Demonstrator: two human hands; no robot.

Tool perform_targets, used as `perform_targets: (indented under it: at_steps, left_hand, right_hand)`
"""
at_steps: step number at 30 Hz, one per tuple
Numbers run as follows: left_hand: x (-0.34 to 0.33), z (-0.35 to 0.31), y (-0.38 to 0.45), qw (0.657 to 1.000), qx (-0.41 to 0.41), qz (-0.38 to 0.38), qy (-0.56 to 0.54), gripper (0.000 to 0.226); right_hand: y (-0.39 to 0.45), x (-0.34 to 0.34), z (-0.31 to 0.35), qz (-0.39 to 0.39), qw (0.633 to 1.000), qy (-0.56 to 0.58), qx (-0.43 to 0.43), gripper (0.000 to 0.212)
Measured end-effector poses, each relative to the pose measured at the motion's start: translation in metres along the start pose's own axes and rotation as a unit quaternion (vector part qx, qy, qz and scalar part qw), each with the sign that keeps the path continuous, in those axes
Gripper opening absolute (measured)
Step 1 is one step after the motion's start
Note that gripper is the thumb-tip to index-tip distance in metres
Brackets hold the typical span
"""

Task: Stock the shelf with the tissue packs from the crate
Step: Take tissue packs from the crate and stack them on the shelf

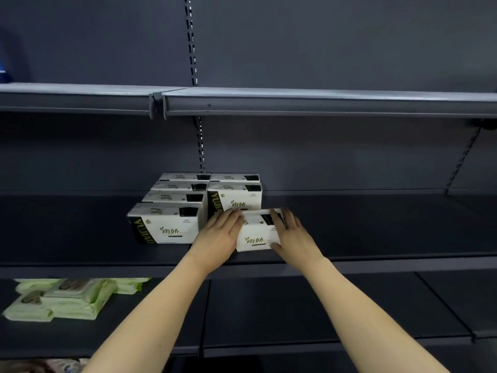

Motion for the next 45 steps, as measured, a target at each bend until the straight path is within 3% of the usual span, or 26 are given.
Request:
perform_targets:
  at_steps: [2, 5, 7, 22, 29, 34, 37, 41, 45]
  left_hand:
    - [-0.005, -0.004, -0.004, 1.0, 0.006, 0.001, -0.012, 0.05]
    - [-0.013, -0.004, -0.003, 0.997, 0.067, 0.02, -0.037, 0.08]
    - [-0.017, -0.001, 0.001, 0.996, 0.083, 0.013, -0.04, 0.083]
    - [-0.041, 0.045, 0.035, 0.991, 0.124, 0.057, -0.009, 0.075]
    - [-0.051, 0.06, 0.044, 0.987, 0.15, 0.056, 0.015, 0.061]
    - [-0.055, 0.06, 0.048, 0.983, 0.172, 0.063, 0.021, 0.057]
    - [-0.056, 0.061, 0.047, 0.98, 0.181, 0.077, 0.019, 0.062]
    - [-0.043, 0.055, 0.05, 0.969, 0.22, 0.109, 0.017, 0.073]
    - [-0.042, 0.048, 0.051, 0.952, 0.255, 0.172, -0.001, 0.067]
  right_hand:
    - [-0.002, -0.005, 0.006, -0.005, 1.0, 0.022, -0.018, 0.083]
    - [0.0, -0.01, 0.013, 0.003, 0.998, 0.042, -0.041, 0.084]
    - [0.004, -0.013, 0.015, 0.002, 0.997, 0.049, -0.054, 0.08]
    - [0.06, -0.033, 0.031, -0.01, 0.995, 0.07, -0.069, 0.076]
    - [0.082, -0.04, 0.036, -0.021, 0.996, 0.044, -0.073, 0.078]
    - [0.091, -0.05, 0.037, -0.065, 0.994, 0.053, -0.076, 0.101]
    - [0.091, -0.05, 0.038, -0.078, 0.992, 0.064, -0.075, 0.099]
    - [0.093, -0.046, 0.04, -0.005, 0.997, 0.002, -0.077, 0.081]
    - [0.091, -0.039, 0.042, 0.017, 0.996, -0.021, -0.083, 0.082]
Point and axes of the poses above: each hand's wrist, its own y-axis towards the middle knuckle, its own x-axis out of the back of the hand, z = x × y, the point moved 3 cm from there along y, towards the middle knuckle, and after that the axes turned 13 degrees about -y, right-handed, at the moved point
